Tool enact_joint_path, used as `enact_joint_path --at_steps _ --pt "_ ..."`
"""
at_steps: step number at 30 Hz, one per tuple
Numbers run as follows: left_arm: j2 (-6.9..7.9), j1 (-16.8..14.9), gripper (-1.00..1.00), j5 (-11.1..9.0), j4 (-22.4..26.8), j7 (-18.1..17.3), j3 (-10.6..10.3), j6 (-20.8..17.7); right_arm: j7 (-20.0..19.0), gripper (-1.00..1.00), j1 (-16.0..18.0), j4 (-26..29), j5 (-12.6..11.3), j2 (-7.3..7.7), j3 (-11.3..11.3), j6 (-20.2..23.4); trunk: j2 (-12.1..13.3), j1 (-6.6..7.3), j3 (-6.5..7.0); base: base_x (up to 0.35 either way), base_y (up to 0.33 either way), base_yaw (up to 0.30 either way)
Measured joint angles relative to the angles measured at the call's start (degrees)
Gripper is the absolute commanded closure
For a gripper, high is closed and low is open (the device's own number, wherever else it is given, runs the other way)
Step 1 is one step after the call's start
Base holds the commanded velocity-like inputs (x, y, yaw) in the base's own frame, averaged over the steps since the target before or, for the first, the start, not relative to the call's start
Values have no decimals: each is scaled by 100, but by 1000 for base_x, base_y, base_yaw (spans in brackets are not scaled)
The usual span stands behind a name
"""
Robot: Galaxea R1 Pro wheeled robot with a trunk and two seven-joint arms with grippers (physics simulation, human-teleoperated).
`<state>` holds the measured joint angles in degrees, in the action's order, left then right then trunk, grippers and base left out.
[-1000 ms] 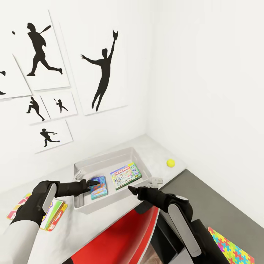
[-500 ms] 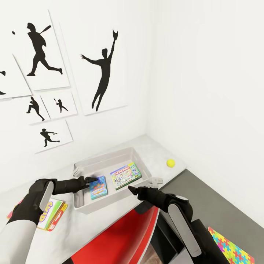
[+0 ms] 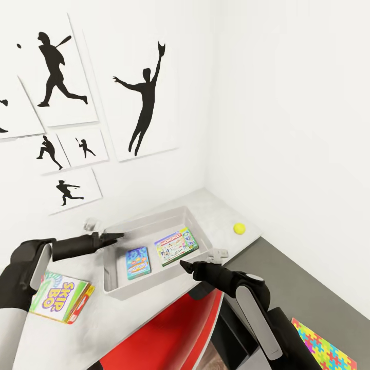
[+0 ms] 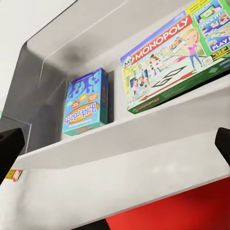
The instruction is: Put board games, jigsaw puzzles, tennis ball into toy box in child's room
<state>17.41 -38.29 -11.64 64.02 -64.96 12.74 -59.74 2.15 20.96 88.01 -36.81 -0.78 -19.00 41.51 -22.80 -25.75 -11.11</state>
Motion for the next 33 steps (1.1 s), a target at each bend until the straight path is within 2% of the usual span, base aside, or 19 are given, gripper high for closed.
enact_joint_path --at_steps 2,3,6,7,10,11,12,13,15,16,19,20,23,24,25,28,29,33 --pt "159 5 -100 11 40 -317 21 5 0 -100 1 0 0 0 0 0 0 0 0 0 0 0" --pt "340 12 -100 16 65 -637 66 12 0 -100 1 0 0 0 0 0 0 0 0 0 0 0" --pt "645 29 -100 25 88 -1143 194 27 0 -100 0 0 0 0 0 0 0 0 0 0 0 0" --pt "830 41 -100 26 96 -1469 308 48 0 -100 0 0 0 0 0 0 0 0 0 0 0 0" --pt "1107 65 -100 40 98 -1927 505 72 0 -100 0 0 0 0 0 0 0 0 0 0 0 0" --pt "1272 88 -100 49 89 -2175 637 87 0 -100 0 0 0 0 0 -3 0 0 0 0 0 0" --pt "1365 113 -100 53 83 -2282 709 100 0 -100 0 0 0 0 0 -4 0 0 0 0 0 0" --pt "1522 184 -100 57 72 -2433 839 145 0 -100 0 0 0 0 0 -4 0 0 0 0 0 0" --pt "1681 286 -100 57 64 -2479 982 207 0 -100 0 0 0 0 0 -3 0 0 0 0 0 0" --pt "1814 404 -100 52 57 -2479 1132 266 0 -100 0 0 0 0 0 -3 0 0 0 0 0 0" --pt "1979 609 -100 47 35 -2478 1432 333 0 -100 0 0 0 0 0 -3 0 0 0 0 0 0" --pt "2049 749 -100 50 6 -2478 1660 379 0 -100 0 0 0 0 0 -3 0 0 0 0 0 0" --pt "2112 996 -100 58 -91 -2478 2040 515 0 -100 0 0 0 0 0 -4 0 0 0 0 0 0" --pt "2136 1167 -100 66 -205 -2477 2257 670 0 -100 0 0 0 0 0 -4 0 0 -1 0 0 0" --pt "2146 1261 -100 66 -282 -2478 2361 770 0 -100 0 0 0 0 2 -5 0 0 0 0 0 0" --pt "2166 1504 -100 60 -559 -2478 2603 1098 0 -100 0 0 0 0 4 -4 0 0 0 0 0 0" --pt "2179 1635 -100 58 -767 -2478 2719 1312 0 -100 0 0 0 0 15 -4 0 0 -1 0 0 0" --pt "2196 1803 -100 53 -1215 -2478 2872 1698 0 -100 0 0 0 0 50 -3 0 0 0 0 0 0"
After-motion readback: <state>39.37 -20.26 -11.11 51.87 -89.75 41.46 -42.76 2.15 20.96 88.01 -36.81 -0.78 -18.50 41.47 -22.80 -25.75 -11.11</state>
